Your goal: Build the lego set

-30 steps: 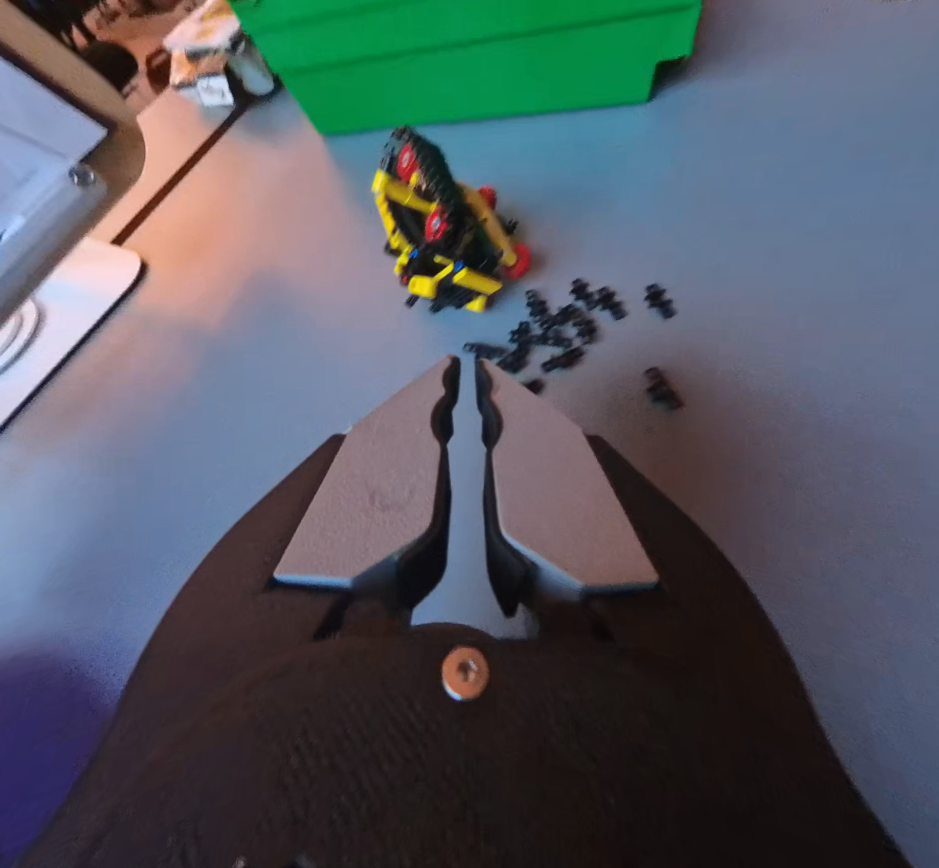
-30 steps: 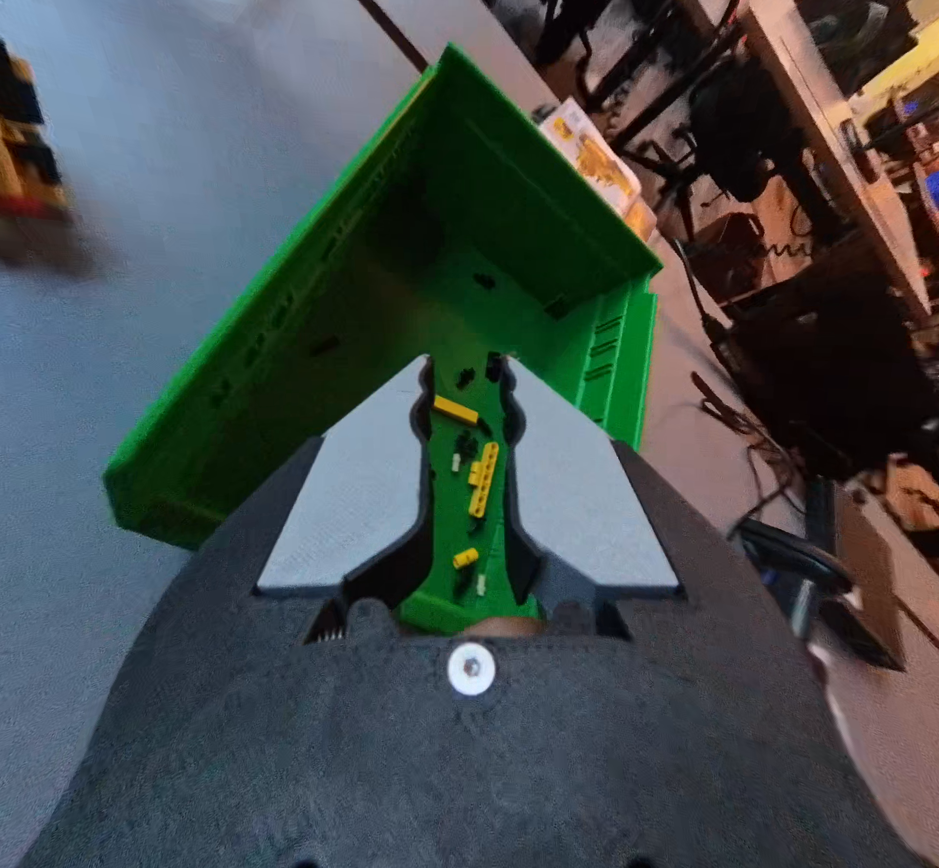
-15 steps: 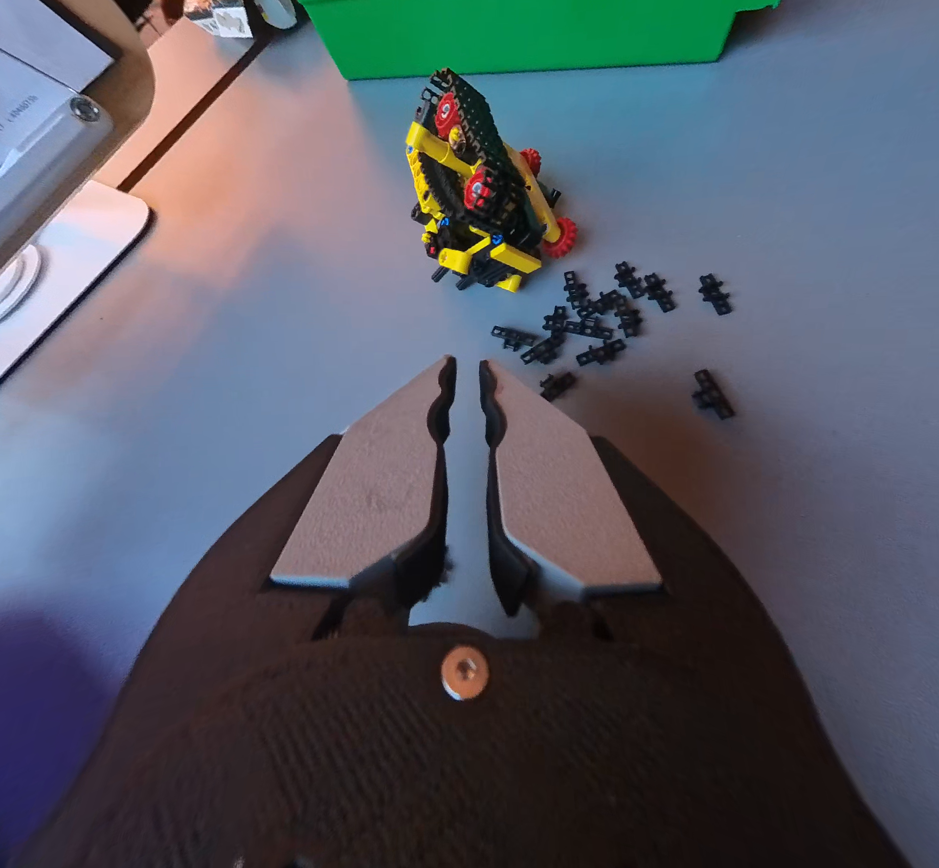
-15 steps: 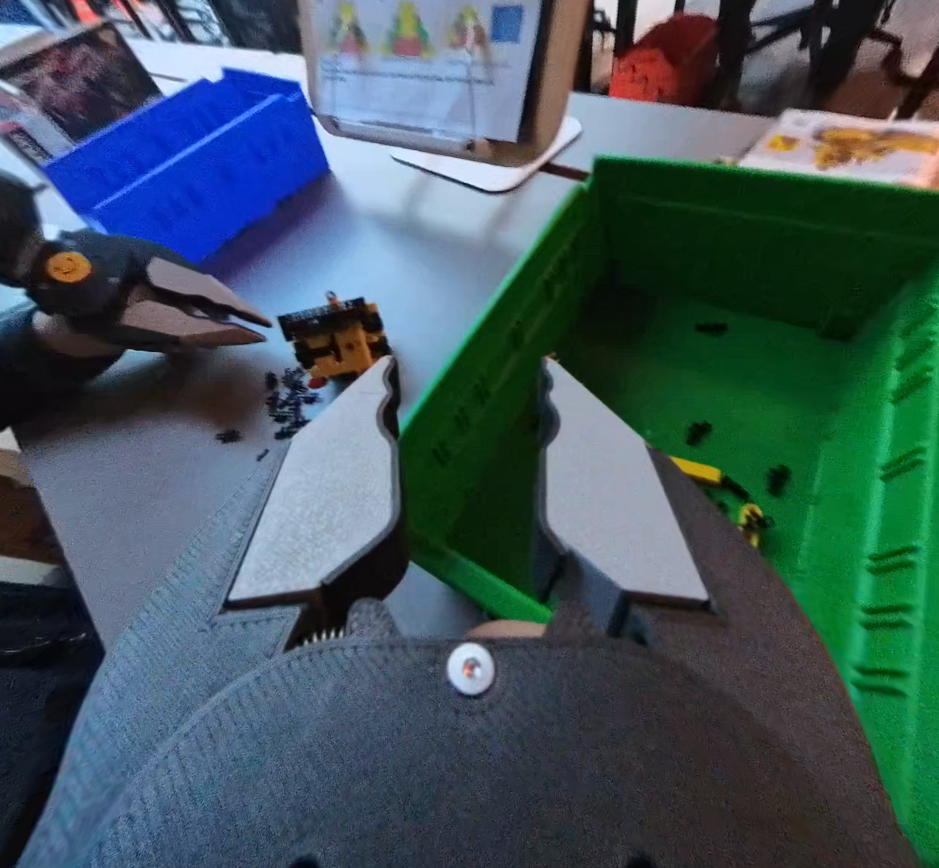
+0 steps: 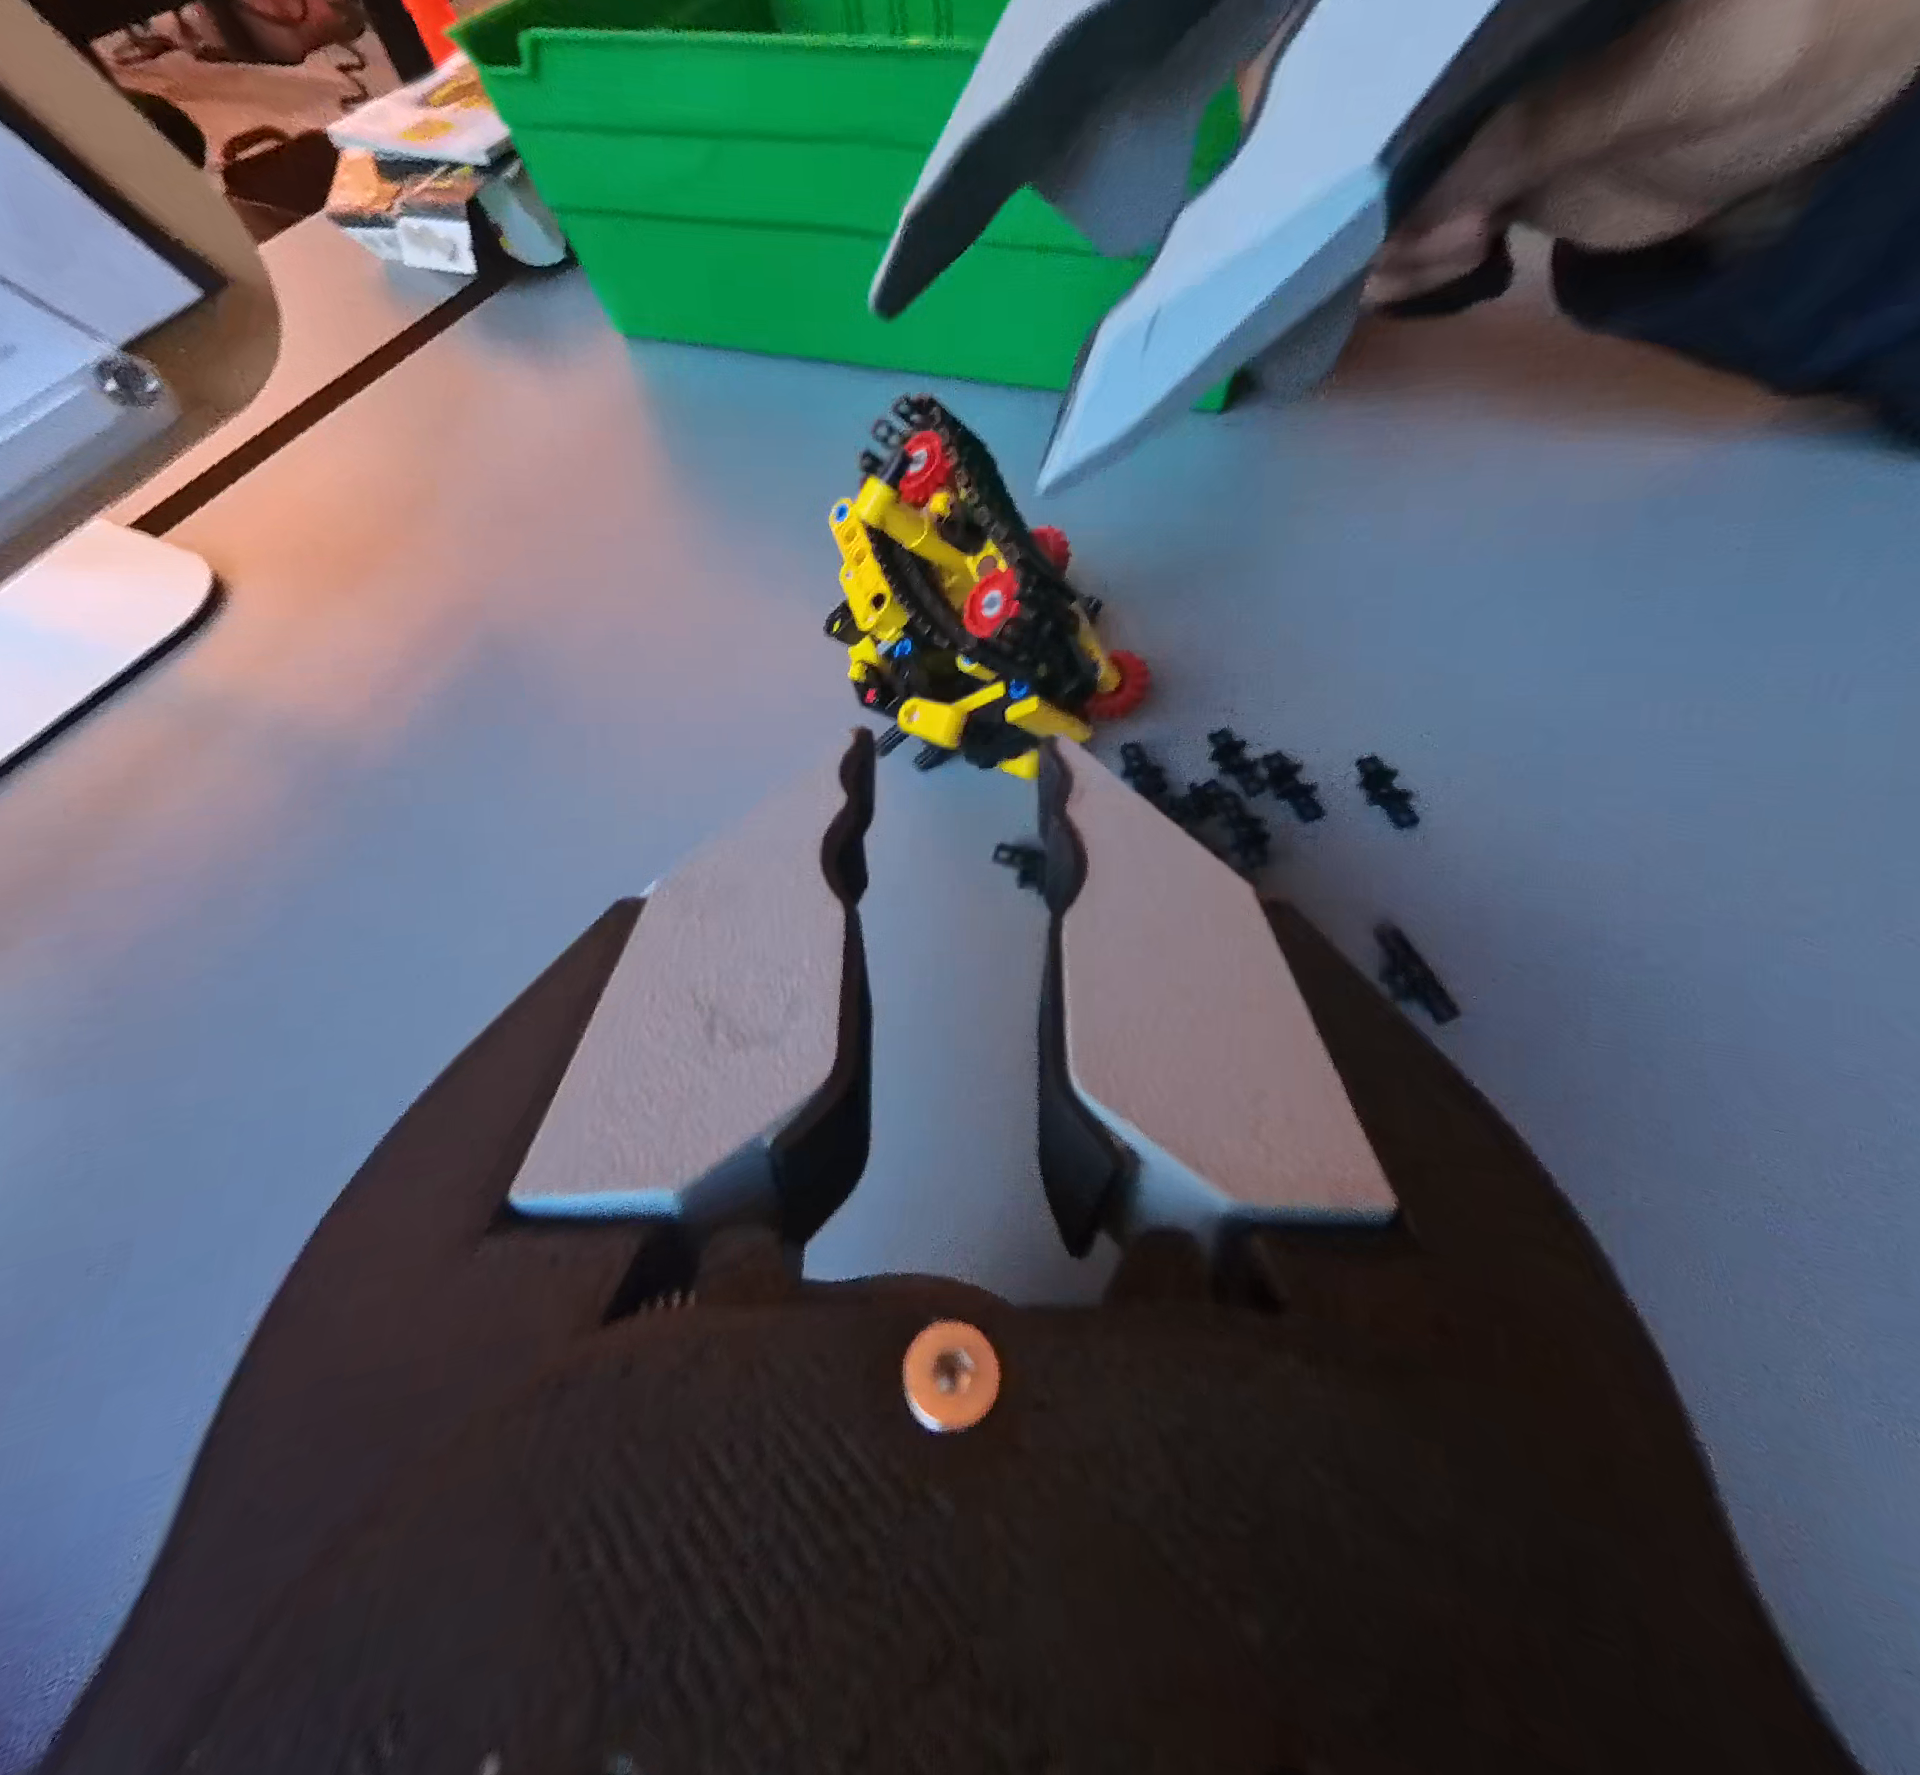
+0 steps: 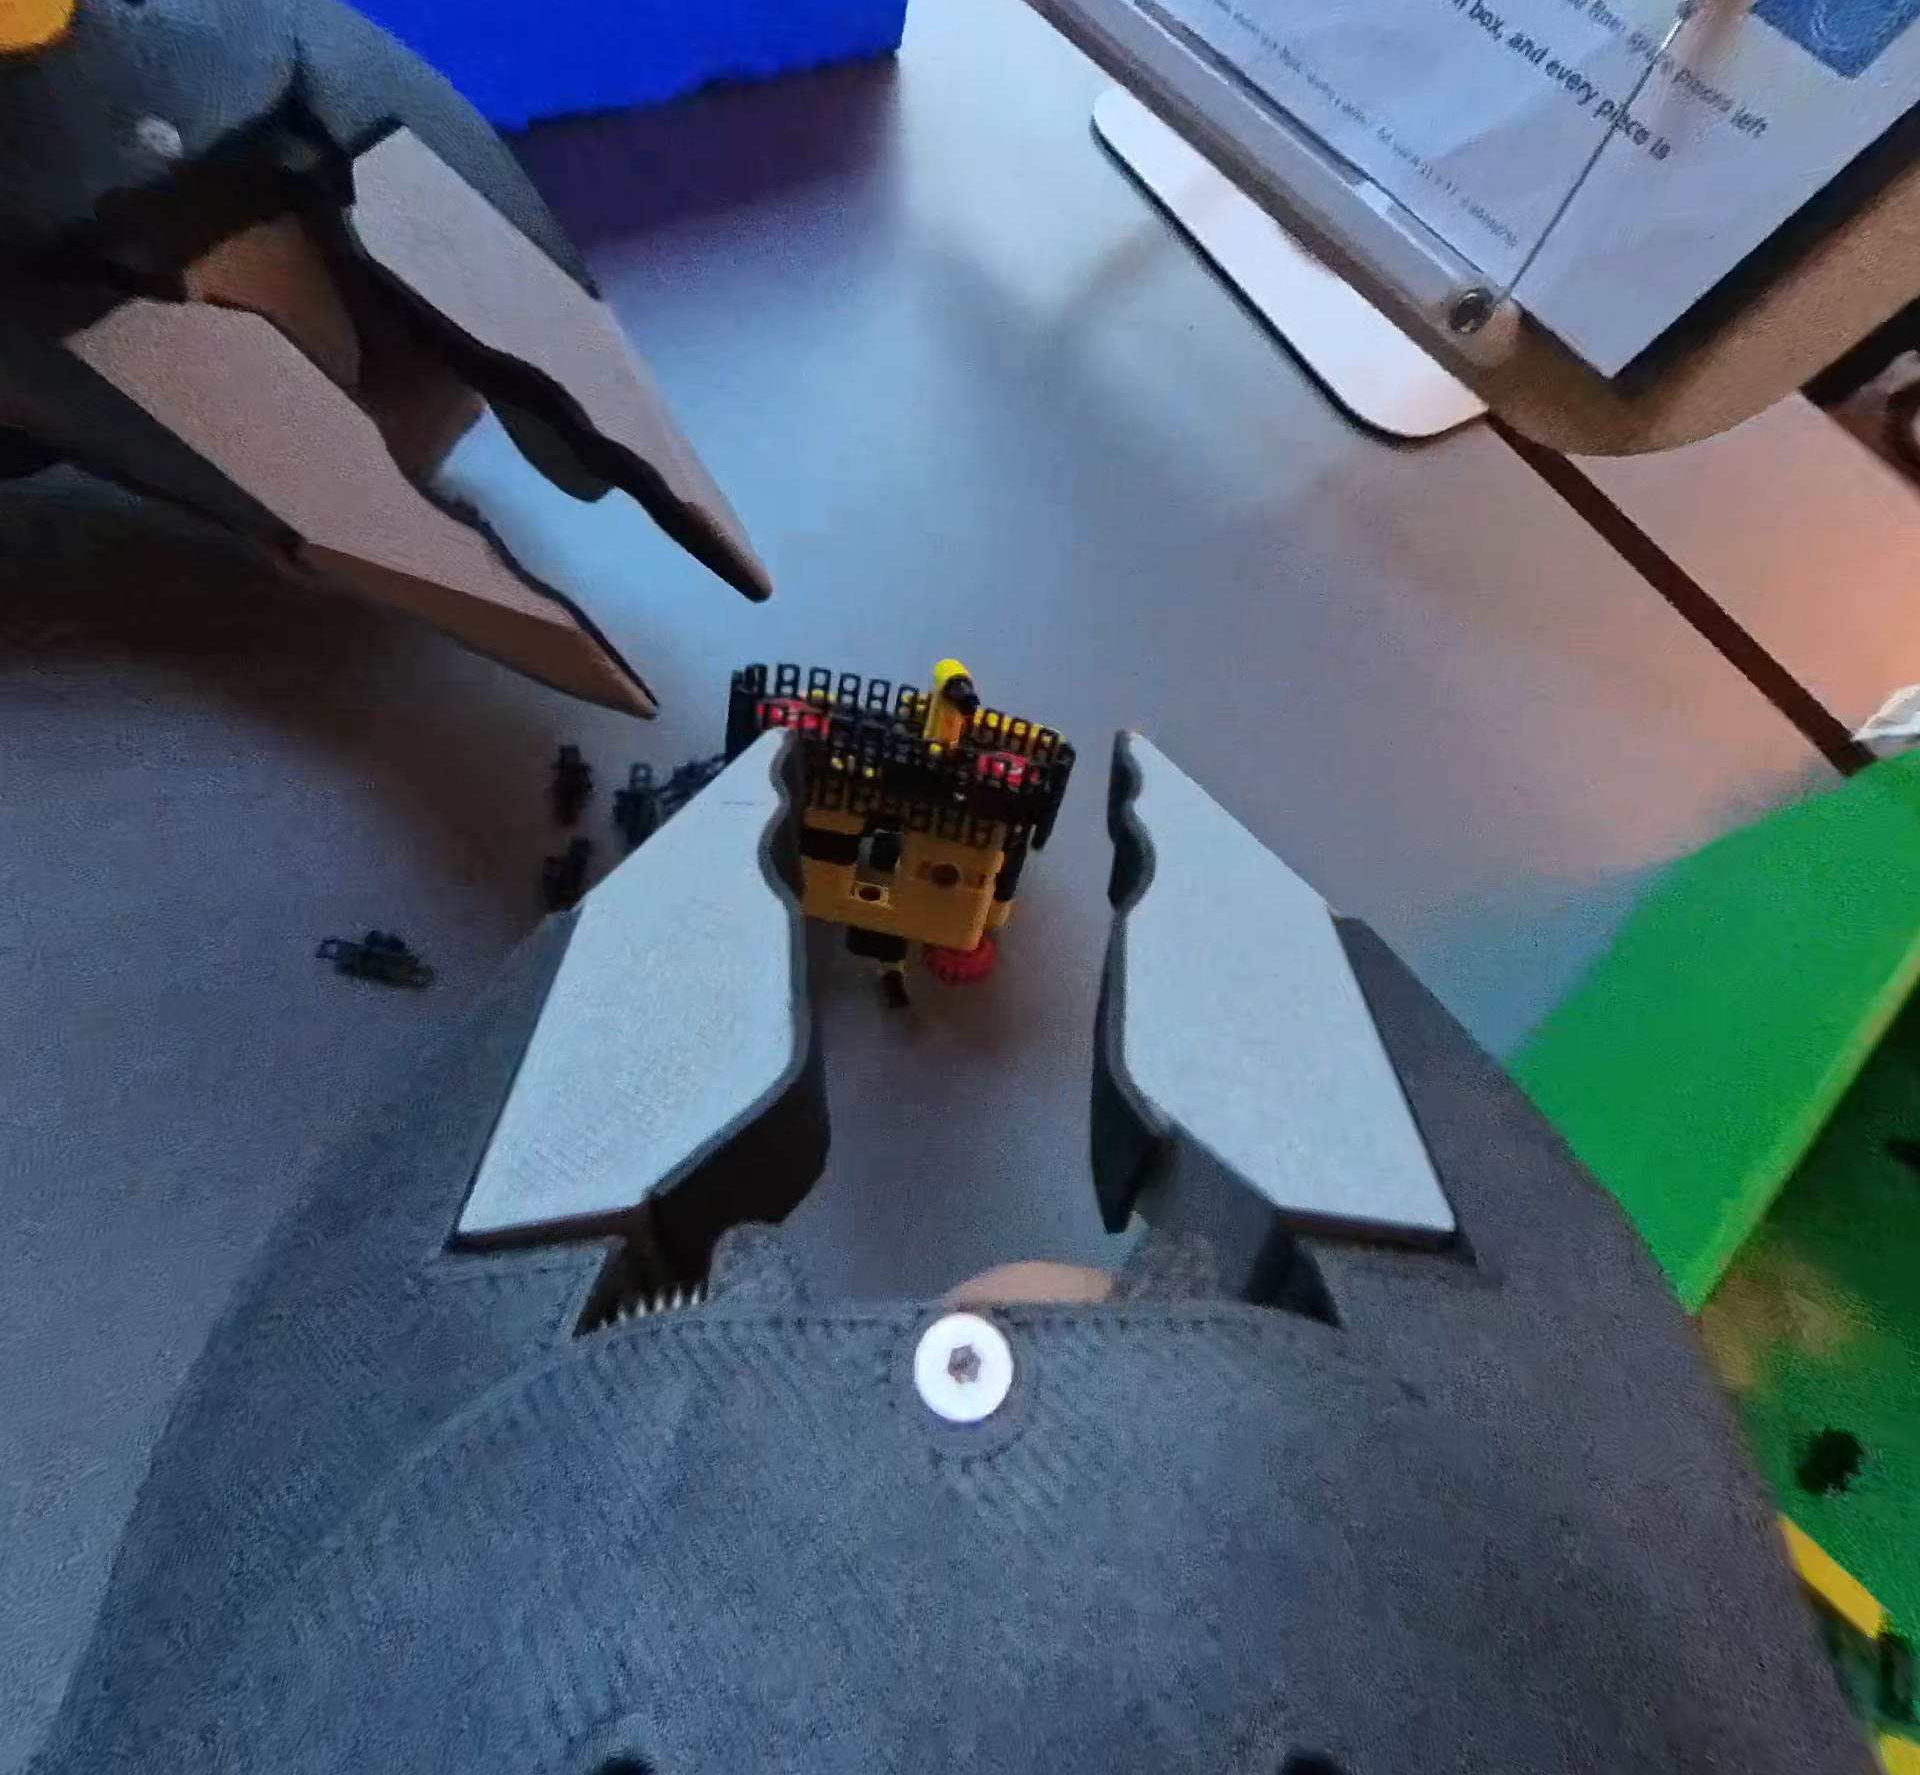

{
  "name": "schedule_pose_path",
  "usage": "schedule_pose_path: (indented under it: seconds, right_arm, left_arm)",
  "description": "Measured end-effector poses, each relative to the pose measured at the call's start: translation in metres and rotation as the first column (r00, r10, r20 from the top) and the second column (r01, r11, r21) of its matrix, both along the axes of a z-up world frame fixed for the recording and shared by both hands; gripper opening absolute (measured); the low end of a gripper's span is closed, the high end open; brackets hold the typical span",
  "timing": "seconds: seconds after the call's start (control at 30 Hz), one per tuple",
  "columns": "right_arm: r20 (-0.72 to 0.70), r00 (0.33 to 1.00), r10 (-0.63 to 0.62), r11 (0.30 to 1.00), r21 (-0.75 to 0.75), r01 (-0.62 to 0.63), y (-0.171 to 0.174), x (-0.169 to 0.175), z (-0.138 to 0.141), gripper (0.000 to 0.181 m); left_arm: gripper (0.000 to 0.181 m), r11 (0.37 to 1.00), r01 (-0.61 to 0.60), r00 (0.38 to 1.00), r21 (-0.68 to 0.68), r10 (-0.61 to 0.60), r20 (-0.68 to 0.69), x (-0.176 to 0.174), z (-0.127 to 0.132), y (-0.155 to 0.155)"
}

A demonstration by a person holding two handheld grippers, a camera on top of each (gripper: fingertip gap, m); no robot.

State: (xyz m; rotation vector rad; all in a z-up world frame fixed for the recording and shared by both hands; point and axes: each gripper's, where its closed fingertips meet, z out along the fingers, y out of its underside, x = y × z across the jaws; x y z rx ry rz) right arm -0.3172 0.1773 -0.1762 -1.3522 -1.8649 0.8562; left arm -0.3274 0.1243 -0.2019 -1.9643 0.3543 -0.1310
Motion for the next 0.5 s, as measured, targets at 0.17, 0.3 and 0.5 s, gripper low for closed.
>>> schedule_pose_path:
  seconds: [0.17,0.3,0.5]
  right_arm:
    - [-0.065,0.997,0.048,0.994,0.103,-0.041,-0.007,-0.003,-0.015,0.06]
    - [-0.183,0.982,0.047,0.999,0.015,-0.045,-0.016,-0.001,-0.014,0.067]
    - [-0.299,0.95,0.086,0.991,-0.072,-0.113,-0.031,0.012,-0.003,0.05]
  left_arm:
    - [0.037,0.999,0.044,0.999,0.009,-0.044,-0.027,0.016,0.0,0.012]
    - [0.019,0.999,0.02,0.998,0.029,-0.018,-0.064,0.017,0.001,0.013]
    - [0.018,0.997,-0.046,0.992,0.062,0.053,-0.117,0.012,0.003,-0.009]
